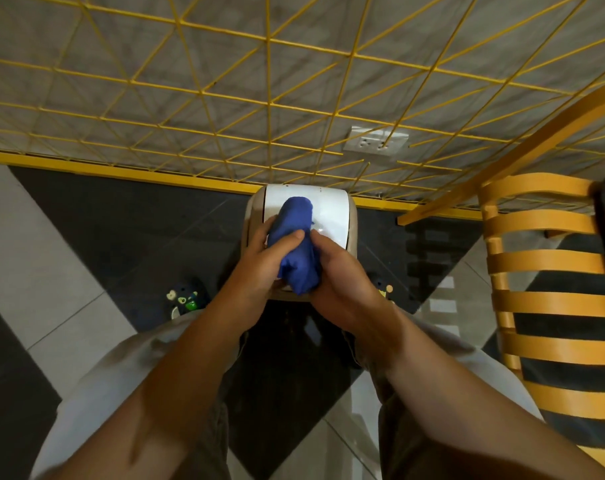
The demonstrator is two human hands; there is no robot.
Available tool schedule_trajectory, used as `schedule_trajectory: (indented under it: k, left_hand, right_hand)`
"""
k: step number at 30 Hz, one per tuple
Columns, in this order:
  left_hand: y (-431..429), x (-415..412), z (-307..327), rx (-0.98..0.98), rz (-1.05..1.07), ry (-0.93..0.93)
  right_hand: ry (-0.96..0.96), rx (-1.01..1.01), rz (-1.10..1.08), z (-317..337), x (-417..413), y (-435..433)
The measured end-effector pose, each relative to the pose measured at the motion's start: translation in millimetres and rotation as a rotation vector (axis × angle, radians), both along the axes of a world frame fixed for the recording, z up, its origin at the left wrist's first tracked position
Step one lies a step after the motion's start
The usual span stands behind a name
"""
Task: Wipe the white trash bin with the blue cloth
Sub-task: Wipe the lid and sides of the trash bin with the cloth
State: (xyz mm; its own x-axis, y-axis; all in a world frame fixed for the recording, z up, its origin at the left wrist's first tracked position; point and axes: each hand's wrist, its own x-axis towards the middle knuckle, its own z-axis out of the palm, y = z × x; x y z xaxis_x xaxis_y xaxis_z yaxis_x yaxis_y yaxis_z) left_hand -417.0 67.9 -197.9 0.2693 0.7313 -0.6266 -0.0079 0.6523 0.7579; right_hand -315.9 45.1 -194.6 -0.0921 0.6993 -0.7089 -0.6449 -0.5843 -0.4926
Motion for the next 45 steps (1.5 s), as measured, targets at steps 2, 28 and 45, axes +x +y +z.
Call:
schedule_trajectory:
  k: [2,28,45]
  left_hand:
    - [-0.3,-6.4,0.0,-0.057,0.049,-0.054]
    - [-34.7,-8.3,-68.5,0.825,-0.533,0.974]
    - [-33.7,-9.9,-64.6,0.728,-0.472,1.062]
  right_hand:
    - [-0.129,0.008,0.135,10.2,-0.1,0.5]
    - [-1.684,0.398,1.073,-33.4,72.1,35.2]
    - [-1.656,0.388,1.065,-37.2,74.5,35.7]
